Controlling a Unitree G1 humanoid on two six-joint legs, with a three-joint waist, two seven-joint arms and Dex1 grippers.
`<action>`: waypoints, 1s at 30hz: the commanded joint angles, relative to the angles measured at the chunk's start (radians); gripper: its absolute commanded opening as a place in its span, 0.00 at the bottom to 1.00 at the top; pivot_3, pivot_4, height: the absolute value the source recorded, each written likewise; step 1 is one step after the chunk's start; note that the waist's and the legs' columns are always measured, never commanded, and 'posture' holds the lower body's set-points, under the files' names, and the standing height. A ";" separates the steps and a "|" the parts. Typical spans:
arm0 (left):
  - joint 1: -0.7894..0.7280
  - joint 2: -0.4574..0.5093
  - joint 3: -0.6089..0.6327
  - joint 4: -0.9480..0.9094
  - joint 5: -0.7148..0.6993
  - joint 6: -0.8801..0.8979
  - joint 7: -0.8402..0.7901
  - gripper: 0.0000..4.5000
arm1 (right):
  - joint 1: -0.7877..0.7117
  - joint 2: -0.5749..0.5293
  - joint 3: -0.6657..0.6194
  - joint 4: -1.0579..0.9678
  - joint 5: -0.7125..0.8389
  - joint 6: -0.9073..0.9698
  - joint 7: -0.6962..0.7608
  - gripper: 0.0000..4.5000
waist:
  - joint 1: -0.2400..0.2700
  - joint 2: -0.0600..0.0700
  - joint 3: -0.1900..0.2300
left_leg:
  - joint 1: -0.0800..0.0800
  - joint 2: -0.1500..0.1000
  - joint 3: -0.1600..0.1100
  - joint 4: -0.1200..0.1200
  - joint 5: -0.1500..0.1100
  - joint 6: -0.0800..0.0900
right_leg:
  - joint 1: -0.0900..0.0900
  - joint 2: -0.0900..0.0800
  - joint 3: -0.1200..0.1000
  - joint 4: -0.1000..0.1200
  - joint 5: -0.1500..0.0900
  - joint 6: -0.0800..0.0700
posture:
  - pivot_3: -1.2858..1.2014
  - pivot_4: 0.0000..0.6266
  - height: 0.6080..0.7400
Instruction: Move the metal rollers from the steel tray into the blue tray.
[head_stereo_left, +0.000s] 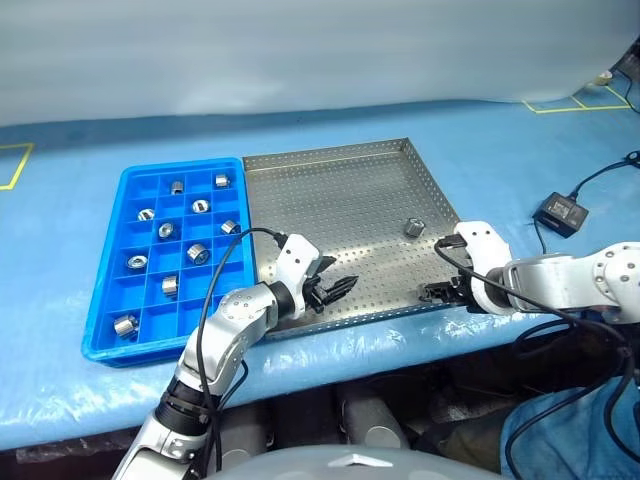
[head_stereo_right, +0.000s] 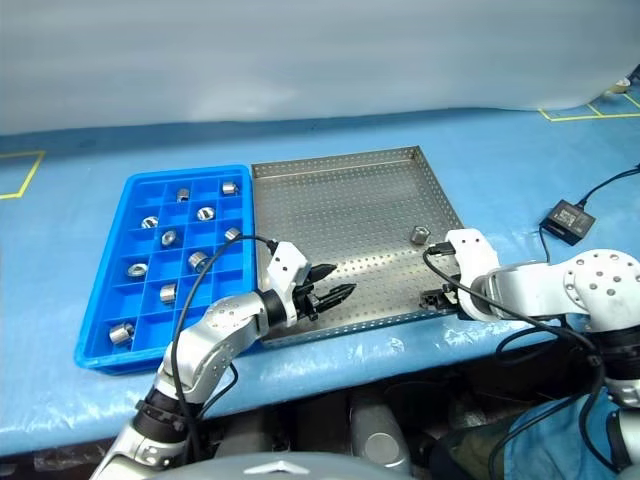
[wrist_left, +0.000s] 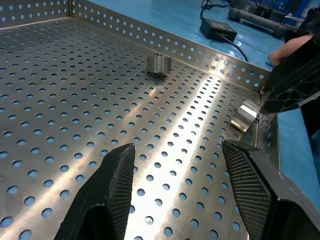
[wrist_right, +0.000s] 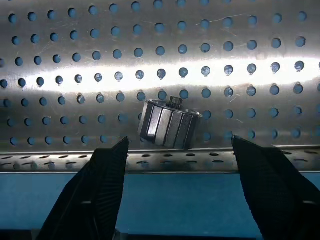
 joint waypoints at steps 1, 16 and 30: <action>-0.007 -0.005 0.006 -0.031 0.001 -0.010 0.004 0.67 | -0.011 0.003 0.030 -0.019 0.021 -0.056 -0.020 0.77 | 0.008 0.000 0.000 | 0.000 0.000 0.000 0.001 0.000 0.000 | 0.000 0.000 0.000 0.000 0.000 0.000 | 0.45 0.24 1.00; -0.005 0.011 0.019 -0.038 0.002 -0.004 0.010 0.67 | -0.053 0.018 0.070 0.013 0.021 -0.112 -0.041 0.37 | 0.032 0.000 0.000 | -0.002 0.000 0.001 0.002 -0.001 0.002 | -0.001 -0.001 0.000 -0.001 0.003 -0.003 | 0.45 0.24 1.00; 0.041 0.197 0.262 -0.235 -0.035 0.038 0.030 0.67 | -0.138 0.339 0.142 -0.301 -0.710 -0.389 0.424 0.37 | 0.061 0.001 -0.001 | -0.006 0.003 0.001 0.001 -0.001 0.001 | -0.008 0.001 -0.001 0.002 0.006 0.001 | 0.50 0.24 1.00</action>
